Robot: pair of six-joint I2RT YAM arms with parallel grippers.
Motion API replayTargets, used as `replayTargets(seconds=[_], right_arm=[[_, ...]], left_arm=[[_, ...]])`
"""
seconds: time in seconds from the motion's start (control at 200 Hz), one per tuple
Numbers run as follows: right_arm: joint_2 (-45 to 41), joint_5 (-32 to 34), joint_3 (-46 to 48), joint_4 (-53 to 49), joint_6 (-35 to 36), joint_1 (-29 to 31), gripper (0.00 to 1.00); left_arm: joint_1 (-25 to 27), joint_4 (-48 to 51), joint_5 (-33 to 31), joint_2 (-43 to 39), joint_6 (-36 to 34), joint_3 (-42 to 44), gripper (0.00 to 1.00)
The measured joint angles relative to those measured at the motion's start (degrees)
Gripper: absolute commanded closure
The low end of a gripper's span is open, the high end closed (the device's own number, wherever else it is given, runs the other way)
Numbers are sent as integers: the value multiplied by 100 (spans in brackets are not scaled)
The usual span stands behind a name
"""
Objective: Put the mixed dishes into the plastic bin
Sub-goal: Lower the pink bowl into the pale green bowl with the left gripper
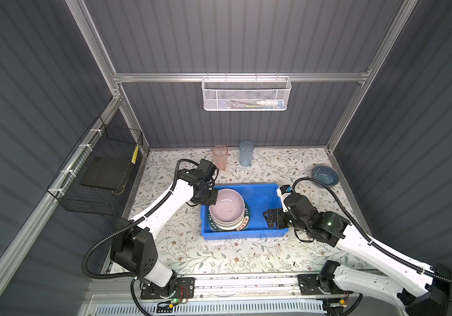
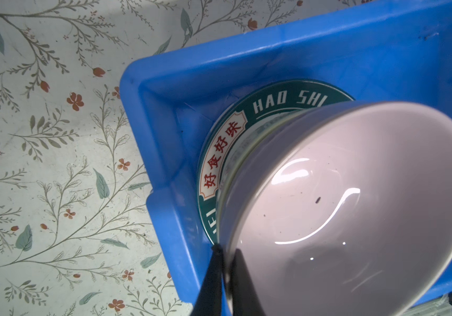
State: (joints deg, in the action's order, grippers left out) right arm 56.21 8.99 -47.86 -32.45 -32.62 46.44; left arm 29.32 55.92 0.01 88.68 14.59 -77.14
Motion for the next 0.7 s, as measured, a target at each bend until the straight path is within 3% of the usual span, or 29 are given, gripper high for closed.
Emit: replayTargets(seconds=[0.565,0.7], right_arm=[[0,2,0,-2,0,0,6],[0,2,2,-2,0,0,6]], left_arm=[[0,-22,-7,111,-2,2,92],[0,-20,-7,111,0,2,84]])
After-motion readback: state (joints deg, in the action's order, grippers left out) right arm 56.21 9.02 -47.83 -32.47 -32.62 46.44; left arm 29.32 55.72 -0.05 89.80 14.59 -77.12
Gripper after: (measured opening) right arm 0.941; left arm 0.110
